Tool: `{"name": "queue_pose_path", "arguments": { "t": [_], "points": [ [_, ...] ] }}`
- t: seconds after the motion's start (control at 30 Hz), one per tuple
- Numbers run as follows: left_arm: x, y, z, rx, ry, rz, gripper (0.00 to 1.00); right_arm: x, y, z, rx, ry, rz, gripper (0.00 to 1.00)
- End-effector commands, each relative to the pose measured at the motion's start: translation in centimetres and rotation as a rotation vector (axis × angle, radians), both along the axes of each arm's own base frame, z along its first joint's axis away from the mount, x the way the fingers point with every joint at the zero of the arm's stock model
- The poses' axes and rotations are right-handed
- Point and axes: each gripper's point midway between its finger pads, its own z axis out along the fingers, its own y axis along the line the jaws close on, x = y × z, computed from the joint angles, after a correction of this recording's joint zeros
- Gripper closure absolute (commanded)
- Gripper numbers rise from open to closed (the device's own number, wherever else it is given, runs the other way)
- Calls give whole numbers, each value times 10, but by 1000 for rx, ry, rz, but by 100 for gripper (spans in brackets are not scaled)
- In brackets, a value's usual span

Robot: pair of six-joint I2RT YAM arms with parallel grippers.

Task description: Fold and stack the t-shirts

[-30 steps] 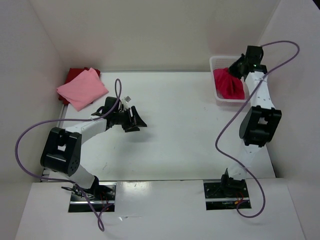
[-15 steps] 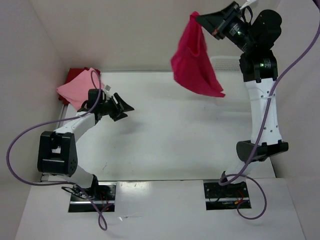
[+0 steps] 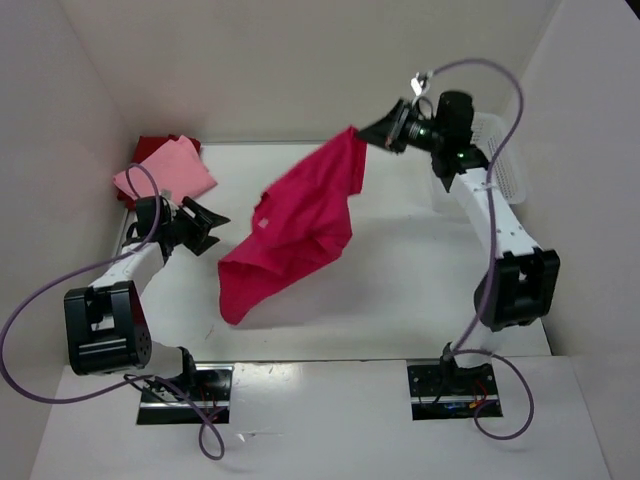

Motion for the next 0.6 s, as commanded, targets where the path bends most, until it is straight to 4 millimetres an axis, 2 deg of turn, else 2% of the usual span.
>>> {"name": "queue_pose_path", "arguments": {
  "t": [0.0, 0.03, 0.07, 0.13, 0.2, 0.23, 0.27, 0.3, 0.33, 0.37, 0.4, 0.43, 0.47, 0.5, 0.53, 0.57],
  "points": [
    [0, 11, 7, 28, -38, 21, 25, 38, -32, -140, -90, 237, -113, 98],
    [0, 12, 7, 29, -38, 21, 25, 40, -36, -174, -128, 323, -133, 92],
    [1, 13, 3, 34, -28, 29, 25, 47, -44, -199, -166, 379, -201, 73],
    [0, 15, -3, 59, -17, 22, 25, 42, -53, -242, -232, 493, -239, 56],
    [2, 17, -5, 79, -13, 3, 25, 39, -60, -263, -264, 549, -286, 41],
    [3, 21, -5, 127, -24, -13, 25, 35, -64, -260, -272, 549, -308, 39],
    [-1, 15, -9, 154, 1, -42, 26, 26, -68, -271, -300, 589, -319, 39],
    [2, 16, -4, 211, -14, -48, 28, 23, -73, -281, -327, 613, -339, 39],
    [-3, 12, -8, 237, 8, -77, 32, 17, -75, -283, -337, 629, -349, 43],
    [-6, -2, 0, 289, -26, -142, 35, -1, -65, -294, -379, 660, -321, 51],
    [-9, -8, 1, 316, -29, -169, 37, -8, -64, -302, -418, 670, -332, 69],
    [-17, -13, 0, 352, -16, -197, 40, -23, -46, -307, -464, 663, -288, 78],
    [-24, -31, 1, 359, -20, -249, 41, -40, -38, -319, -501, 695, -263, 86],
    [-29, -40, -2, 364, -10, -276, 41, -50, -28, -321, -534, 685, -236, 92],
    [-38, -48, -7, 370, 3, -301, 43, -61, -15, -323, -559, 676, -193, 98],
    [-48, -67, -8, 362, 1, -351, 43, -86, 8, -335, -613, 693, -118, 98]
  ]
}}
